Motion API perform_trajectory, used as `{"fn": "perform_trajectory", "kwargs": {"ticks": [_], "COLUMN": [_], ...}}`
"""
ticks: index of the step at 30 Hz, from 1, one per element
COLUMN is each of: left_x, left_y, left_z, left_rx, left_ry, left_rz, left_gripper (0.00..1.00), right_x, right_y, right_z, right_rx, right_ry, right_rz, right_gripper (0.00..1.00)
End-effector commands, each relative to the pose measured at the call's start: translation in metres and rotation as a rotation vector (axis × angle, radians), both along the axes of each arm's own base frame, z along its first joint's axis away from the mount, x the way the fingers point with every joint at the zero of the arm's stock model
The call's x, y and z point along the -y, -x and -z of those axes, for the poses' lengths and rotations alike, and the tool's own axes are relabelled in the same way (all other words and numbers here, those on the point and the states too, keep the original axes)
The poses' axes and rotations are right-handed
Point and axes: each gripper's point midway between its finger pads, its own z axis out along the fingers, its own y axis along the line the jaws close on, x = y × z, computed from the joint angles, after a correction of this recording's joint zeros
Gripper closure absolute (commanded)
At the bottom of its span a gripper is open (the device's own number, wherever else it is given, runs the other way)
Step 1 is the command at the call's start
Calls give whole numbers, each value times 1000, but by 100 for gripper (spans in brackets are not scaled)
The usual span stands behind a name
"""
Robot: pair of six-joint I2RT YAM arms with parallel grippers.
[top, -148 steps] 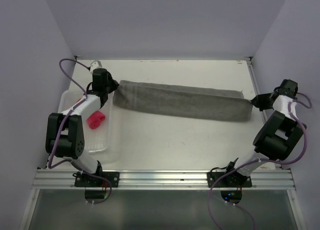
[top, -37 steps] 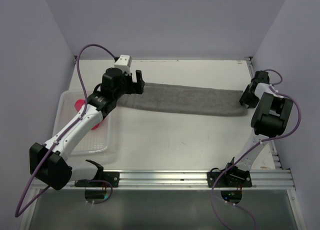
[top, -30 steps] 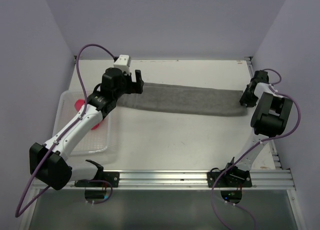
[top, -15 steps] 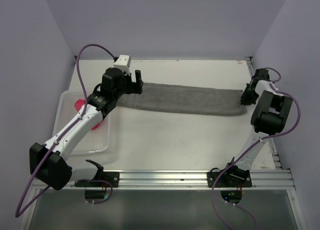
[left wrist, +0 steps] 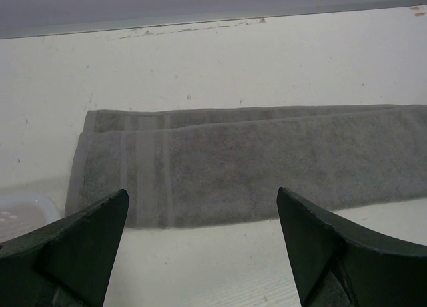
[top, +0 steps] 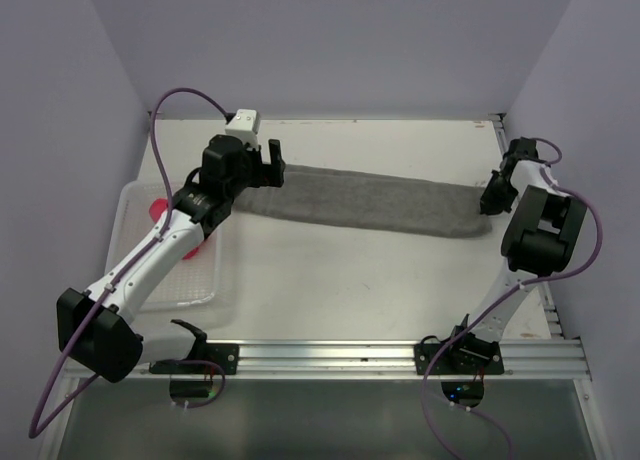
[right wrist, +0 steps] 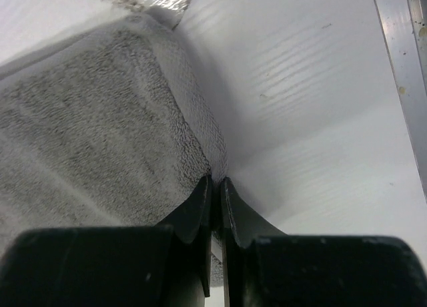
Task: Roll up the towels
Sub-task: Fold the towel
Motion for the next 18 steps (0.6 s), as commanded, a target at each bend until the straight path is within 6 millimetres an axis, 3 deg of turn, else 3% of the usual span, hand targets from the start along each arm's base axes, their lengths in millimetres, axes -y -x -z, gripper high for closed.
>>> {"fn": "perform_trajectory", "kwargs": {"ticks": [1, 5, 13, 18], "left_x": [-3, -3, -2, -2], "left_y": [2, 3, 3, 3], "left_z": [-11, -13, -14, -13], "left_rx": [41, 45, 44, 43], "left_ry": [-4, -2, 4, 4], "left_rz": [2, 3, 9, 11], "left_gripper": [4, 4, 4, 4], "right_x": [-12, -23, -50, -81], "right_y": [-2, -10, -18, -29], "right_z": [-44, -62, -77, -96], "right_rx": [57, 78, 104, 133], "right_ry": [27, 46, 53, 69], "right_rz": [-16, -39, -84, -148], "right_gripper": [100, 100, 100, 100]}}
